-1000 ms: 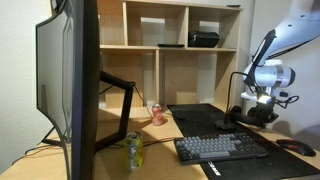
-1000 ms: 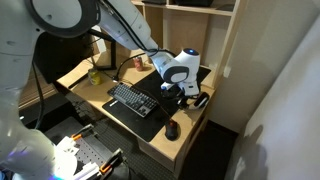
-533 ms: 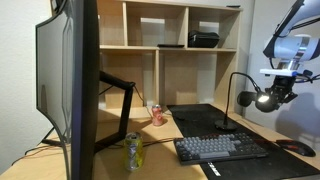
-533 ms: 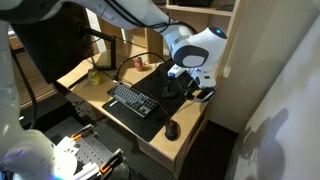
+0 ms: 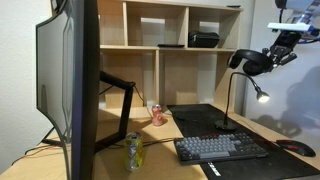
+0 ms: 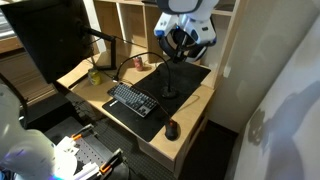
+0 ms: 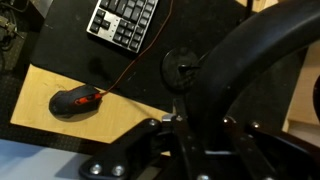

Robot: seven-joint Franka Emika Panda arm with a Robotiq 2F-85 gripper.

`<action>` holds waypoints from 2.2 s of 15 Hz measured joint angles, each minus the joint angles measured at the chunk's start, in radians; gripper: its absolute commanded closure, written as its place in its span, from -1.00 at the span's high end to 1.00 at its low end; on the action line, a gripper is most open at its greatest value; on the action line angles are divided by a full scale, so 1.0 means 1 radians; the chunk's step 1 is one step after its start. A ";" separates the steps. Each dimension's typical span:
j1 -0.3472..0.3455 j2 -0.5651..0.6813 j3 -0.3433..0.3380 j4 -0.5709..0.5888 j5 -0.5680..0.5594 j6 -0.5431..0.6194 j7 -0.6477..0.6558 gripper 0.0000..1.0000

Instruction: Hang the headphones behind the monitor

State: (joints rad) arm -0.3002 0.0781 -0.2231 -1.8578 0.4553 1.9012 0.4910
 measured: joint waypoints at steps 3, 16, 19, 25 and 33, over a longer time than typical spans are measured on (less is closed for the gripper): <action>0.033 -0.098 0.003 -0.041 -0.018 0.000 -0.001 -0.90; 0.208 -0.221 0.123 -0.001 0.051 -0.466 -0.033 -0.90; 0.211 -0.206 0.126 0.001 0.046 -0.526 -0.032 -0.90; 0.303 -0.129 0.228 0.099 0.251 -0.782 0.123 -0.59; 0.329 -0.003 0.245 0.157 0.315 -0.900 0.222 -0.90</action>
State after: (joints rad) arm 0.0288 0.0753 0.0221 -1.7010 0.7705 1.0012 0.7127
